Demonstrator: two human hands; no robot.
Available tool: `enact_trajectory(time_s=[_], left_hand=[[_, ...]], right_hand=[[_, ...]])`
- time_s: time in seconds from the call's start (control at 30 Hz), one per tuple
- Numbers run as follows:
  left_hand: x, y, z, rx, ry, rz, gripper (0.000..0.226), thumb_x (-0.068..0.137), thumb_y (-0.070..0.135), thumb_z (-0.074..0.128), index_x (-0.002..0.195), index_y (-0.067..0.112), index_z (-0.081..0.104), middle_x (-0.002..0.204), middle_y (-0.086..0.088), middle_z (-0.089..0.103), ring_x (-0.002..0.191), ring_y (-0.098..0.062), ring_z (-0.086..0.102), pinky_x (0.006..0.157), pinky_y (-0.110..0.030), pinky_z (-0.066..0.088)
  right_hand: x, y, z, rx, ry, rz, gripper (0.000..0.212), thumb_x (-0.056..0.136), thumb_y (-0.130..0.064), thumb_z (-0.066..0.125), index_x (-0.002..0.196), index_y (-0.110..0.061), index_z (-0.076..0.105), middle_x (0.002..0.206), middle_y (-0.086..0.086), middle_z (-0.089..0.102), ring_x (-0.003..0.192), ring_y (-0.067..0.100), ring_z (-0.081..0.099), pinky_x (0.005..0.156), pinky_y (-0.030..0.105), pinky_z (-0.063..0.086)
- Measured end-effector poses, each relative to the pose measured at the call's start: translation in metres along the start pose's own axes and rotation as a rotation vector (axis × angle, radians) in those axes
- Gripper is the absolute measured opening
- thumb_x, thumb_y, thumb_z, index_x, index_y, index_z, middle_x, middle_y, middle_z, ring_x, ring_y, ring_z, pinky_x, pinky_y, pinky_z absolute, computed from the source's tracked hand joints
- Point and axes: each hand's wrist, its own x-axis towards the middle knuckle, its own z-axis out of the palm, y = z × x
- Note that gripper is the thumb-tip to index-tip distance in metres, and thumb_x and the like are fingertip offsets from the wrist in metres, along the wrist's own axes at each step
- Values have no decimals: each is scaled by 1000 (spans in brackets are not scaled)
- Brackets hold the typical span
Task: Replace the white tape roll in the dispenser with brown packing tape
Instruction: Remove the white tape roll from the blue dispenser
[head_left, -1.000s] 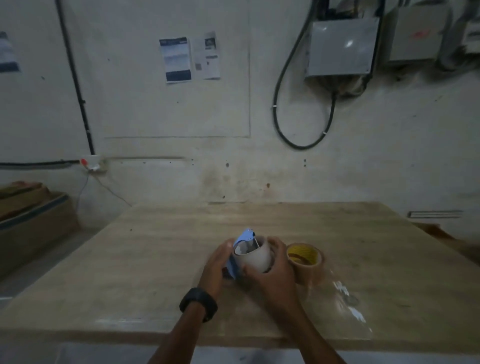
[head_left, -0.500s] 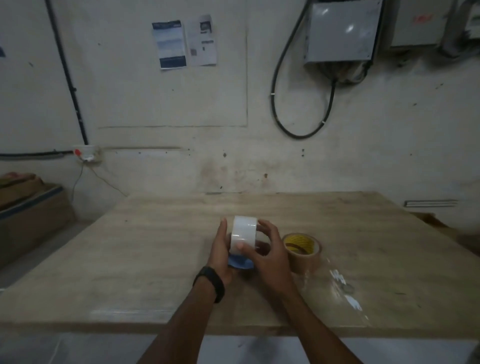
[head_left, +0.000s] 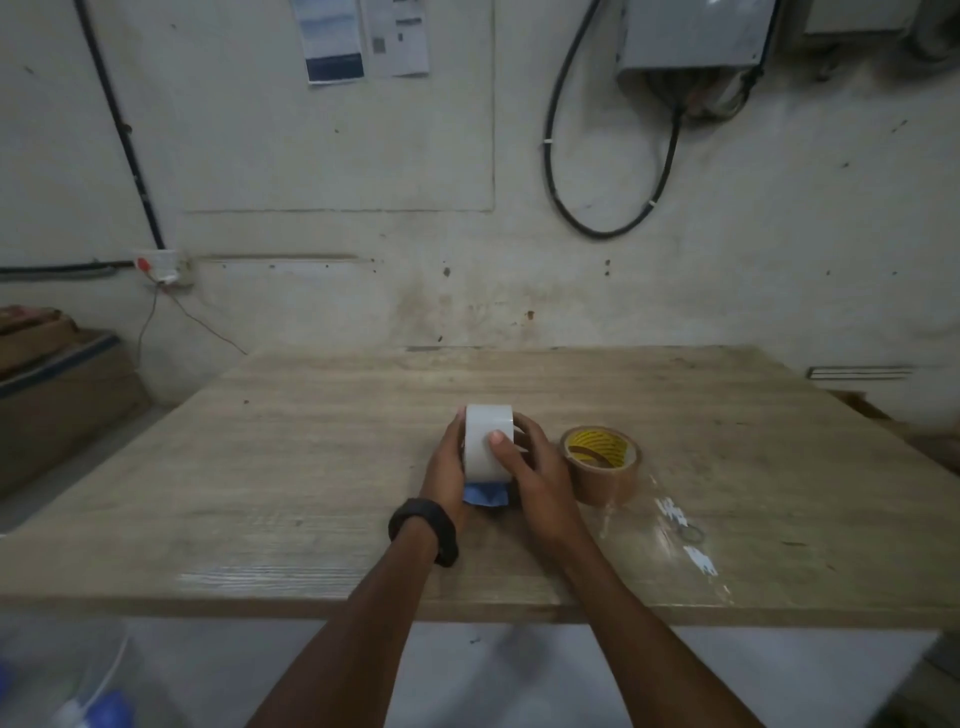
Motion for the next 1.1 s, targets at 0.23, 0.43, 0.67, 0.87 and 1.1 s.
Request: enact_trajectory(time_s=[0.23,0.43,0.67,0.87,1.1], left_hand=[[2,-2,-2,12,53,1,52,92,55,52,116,12,70,119,-23,69,113,-42,63,88,-47,56],[4,-2,-3,3,56,20,51,90,56,54,115,15,70,117,-22,70,105,-37,65,91,-49,55],[5,-3,-4,-49,20,8,74,69,66,69,122,14,69,125,-25,66,111,-40,63,101,-56,50],[4,1,-4,-174,-10,-24,62,81,59,63,118,10,69,125,-24,65,107,-37,63,107,-55,45],[0,6,-4,-236,35,-3,74,84,60,61,135,6,58,134,-25,61,124,-42,58,86,-47,58]], right_hand=[[-1,-2,0,-19,3,-14,55,84,-53,68,132,-27,59,121,-5,69,107,8,67,91,36,59],[0,-4,1,-12,1,-18,58,82,-57,67,130,-26,61,120,-4,70,107,10,68,91,39,58],[-4,-7,-1,26,9,-31,49,91,-45,65,134,-22,57,121,-4,68,108,10,67,84,28,59],[-2,-1,-1,50,89,-45,52,86,-52,66,132,-29,57,123,-4,67,109,11,66,87,34,58],[-4,-8,-5,103,162,-36,35,100,-41,51,126,-21,63,114,-4,70,100,1,67,82,21,55]])
